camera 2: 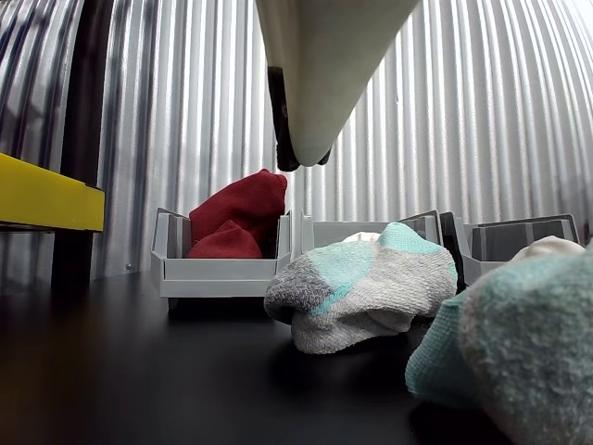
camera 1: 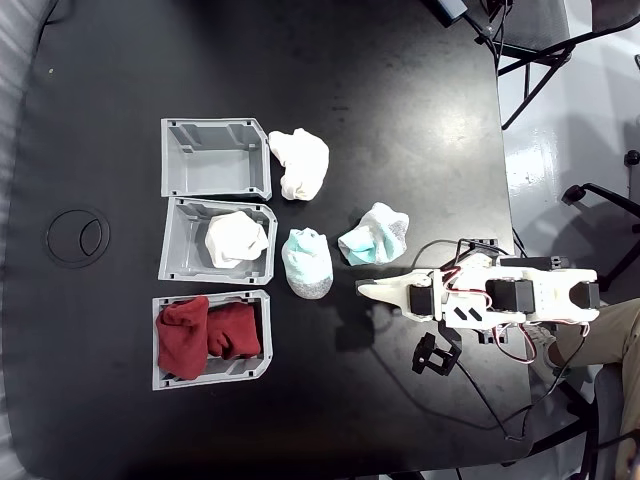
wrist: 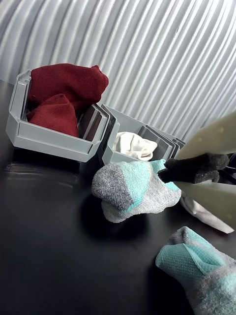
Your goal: Put the sock in the container
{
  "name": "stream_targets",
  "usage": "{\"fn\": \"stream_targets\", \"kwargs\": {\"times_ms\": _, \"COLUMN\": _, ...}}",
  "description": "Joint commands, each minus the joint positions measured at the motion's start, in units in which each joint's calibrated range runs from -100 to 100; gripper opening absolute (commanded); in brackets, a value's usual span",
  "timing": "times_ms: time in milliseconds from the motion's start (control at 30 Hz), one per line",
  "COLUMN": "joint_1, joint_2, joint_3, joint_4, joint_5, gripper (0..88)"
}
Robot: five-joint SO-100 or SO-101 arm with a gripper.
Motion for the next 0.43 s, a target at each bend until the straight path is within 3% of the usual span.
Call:
{"fn": "stream_targets", "kwargs": {"times_ms": 0, "joint_1": -0.2, "joint_2": -0.6, "joint_3": -0.3, "joint_4": -1.3, "joint_5": 0.1, "gripper": 1.3}}
{"fn": "stream_targets", "kwargs": {"times_ms": 400, "joint_1": -0.5, "joint_2": -0.6, "joint_3": -0.3, "joint_4": -1.3, "joint_5": 0.1, "gripper": 1.3}}
